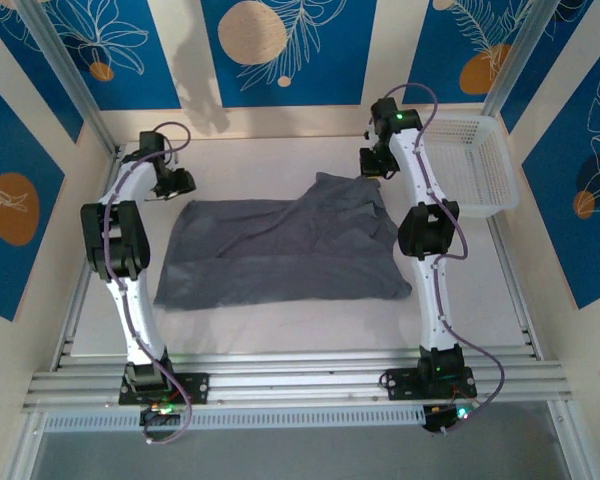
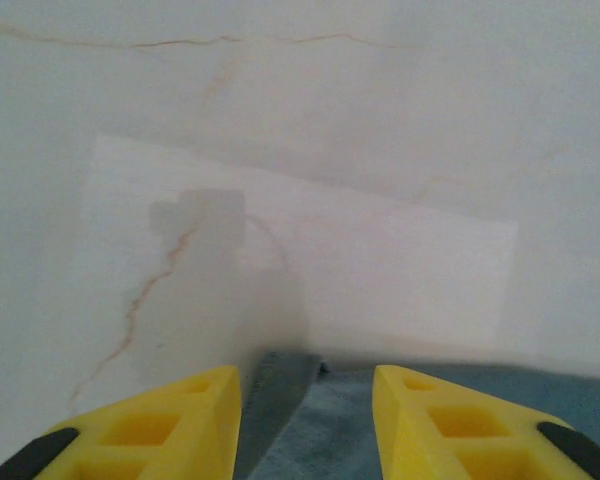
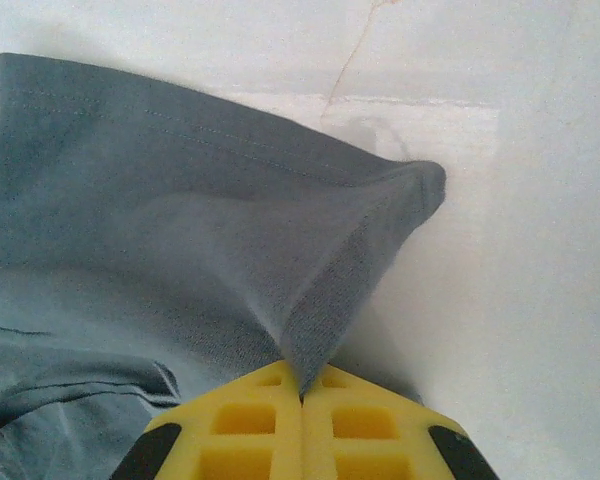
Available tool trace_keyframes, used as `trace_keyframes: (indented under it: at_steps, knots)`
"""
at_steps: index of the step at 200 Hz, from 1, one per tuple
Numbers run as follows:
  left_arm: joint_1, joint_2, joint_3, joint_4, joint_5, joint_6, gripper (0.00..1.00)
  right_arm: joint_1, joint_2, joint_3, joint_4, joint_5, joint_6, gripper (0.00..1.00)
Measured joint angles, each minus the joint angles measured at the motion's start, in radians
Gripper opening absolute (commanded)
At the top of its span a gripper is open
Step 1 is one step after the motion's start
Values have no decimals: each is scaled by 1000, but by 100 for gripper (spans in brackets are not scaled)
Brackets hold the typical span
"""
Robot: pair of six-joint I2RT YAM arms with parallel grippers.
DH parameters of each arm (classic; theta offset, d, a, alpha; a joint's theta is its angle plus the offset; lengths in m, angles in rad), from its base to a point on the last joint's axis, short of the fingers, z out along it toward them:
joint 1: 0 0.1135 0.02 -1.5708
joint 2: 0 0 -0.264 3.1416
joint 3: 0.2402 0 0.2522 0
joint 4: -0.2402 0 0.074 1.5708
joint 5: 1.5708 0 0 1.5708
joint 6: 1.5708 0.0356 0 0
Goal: Fold the inside-out t-shirt
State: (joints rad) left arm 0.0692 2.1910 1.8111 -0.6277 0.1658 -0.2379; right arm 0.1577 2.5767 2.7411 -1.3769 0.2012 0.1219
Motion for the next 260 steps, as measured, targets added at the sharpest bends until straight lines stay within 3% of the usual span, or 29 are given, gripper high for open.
trace_keyframes:
  at_steps: [25, 61, 106, 123, 158, 188, 227, 260]
  knots:
    - [-22, 47, 69, -31, -8, 47, 42, 3, 0, 0, 0, 0, 0, 0]
    - [-59, 138, 155, -122, -82, 122, 33, 6, 0, 0, 0, 0, 0, 0]
    - [-71, 187, 195, -175, -216, 134, 5, 6, 0, 0, 1, 1, 0, 0]
    - [-68, 187, 194, -175, -248, 110, 0, 4, 0, -1, 3, 2, 3, 0]
    - [-50, 160, 161, -150, -257, 77, 0, -5, 0, -1, 3, 5, 8, 0]
    - [-16, 119, 117, -116, -217, 41, 0, -24, 0, -6, 3, 3, 9, 0]
    - [28, 61, 39, -17, -6, -27, 0, -44, 0, -7, 3, -80, 26, 0]
    - [45, -52, -91, 43, 21, -78, 0, -56, -6, -11, 3, -106, 44, 0]
